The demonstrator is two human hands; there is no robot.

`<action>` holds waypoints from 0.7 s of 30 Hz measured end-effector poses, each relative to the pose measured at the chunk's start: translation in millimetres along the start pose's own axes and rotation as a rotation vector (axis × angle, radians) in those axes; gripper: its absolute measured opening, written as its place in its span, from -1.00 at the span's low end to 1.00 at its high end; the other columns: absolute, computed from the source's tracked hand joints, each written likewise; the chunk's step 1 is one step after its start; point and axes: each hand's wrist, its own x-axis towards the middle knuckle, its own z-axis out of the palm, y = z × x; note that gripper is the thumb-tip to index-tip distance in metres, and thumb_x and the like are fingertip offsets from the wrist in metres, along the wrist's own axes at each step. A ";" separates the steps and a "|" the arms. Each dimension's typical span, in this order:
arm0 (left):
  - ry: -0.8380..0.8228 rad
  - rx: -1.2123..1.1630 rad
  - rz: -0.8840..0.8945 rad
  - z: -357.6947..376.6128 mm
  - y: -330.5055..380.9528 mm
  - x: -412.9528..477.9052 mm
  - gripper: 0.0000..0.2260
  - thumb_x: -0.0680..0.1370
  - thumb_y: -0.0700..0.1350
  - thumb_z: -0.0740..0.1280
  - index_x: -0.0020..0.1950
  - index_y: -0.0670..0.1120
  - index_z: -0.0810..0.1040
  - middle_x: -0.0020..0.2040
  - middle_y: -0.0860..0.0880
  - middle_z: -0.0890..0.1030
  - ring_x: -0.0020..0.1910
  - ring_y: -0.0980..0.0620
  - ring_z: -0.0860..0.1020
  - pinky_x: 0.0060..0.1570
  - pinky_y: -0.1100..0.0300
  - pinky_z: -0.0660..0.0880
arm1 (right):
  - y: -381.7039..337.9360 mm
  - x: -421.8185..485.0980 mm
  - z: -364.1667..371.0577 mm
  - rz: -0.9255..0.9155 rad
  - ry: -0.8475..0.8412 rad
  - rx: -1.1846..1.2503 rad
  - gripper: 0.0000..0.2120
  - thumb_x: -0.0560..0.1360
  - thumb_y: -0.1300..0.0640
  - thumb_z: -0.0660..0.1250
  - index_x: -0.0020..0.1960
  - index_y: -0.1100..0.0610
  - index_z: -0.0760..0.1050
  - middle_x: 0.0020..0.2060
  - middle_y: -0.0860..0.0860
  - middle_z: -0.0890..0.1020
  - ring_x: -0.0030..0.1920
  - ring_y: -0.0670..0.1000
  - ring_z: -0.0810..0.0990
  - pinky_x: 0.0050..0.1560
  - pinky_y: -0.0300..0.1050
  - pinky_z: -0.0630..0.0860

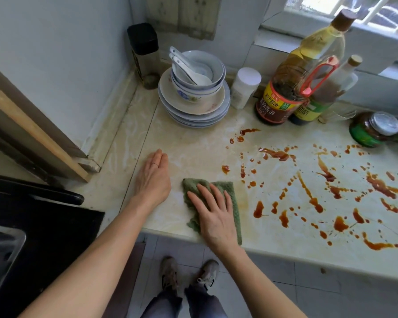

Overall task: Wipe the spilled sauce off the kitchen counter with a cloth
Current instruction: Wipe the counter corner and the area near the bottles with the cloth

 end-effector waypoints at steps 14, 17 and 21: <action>0.056 -0.032 0.159 24.5 27.4 -15.0 -0.47 0.55 -0.30 0.05 0.52 -0.09 0.08 0.56 -0.04 0.01 0.53 -0.02 -0.02 0.48 0.10 0.02 | 16.5 -2.3 -2.3 -0.002 0.053 -0.007 -0.53 0.54 0.13 0.14 0.44 -0.08 0.39 0.42 -0.01 0.43 0.42 0.15 0.34 0.42 0.21 0.22; 0.056 -0.017 0.174 28.6 26.6 -17.6 -0.42 0.51 -0.36 0.04 0.53 -0.09 0.08 0.56 -0.05 0.01 0.53 -0.02 -0.02 0.49 0.09 0.02 | 44.3 -0.6 -7.1 0.121 0.087 -0.035 -0.54 0.52 0.15 0.20 0.42 -0.05 0.42 0.40 0.00 0.44 0.41 0.13 0.34 0.40 0.21 0.23; 0.052 -0.012 0.180 29.2 23.6 -17.2 -0.37 0.48 -0.39 0.05 0.53 -0.08 0.05 0.56 -0.03 -0.02 0.53 -0.01 -0.05 0.49 0.10 -0.02 | 35.1 3.6 -5.7 0.340 0.134 -0.014 -0.53 0.48 0.17 0.18 0.39 -0.02 0.43 0.39 0.03 0.44 0.41 0.16 0.31 0.38 0.26 0.20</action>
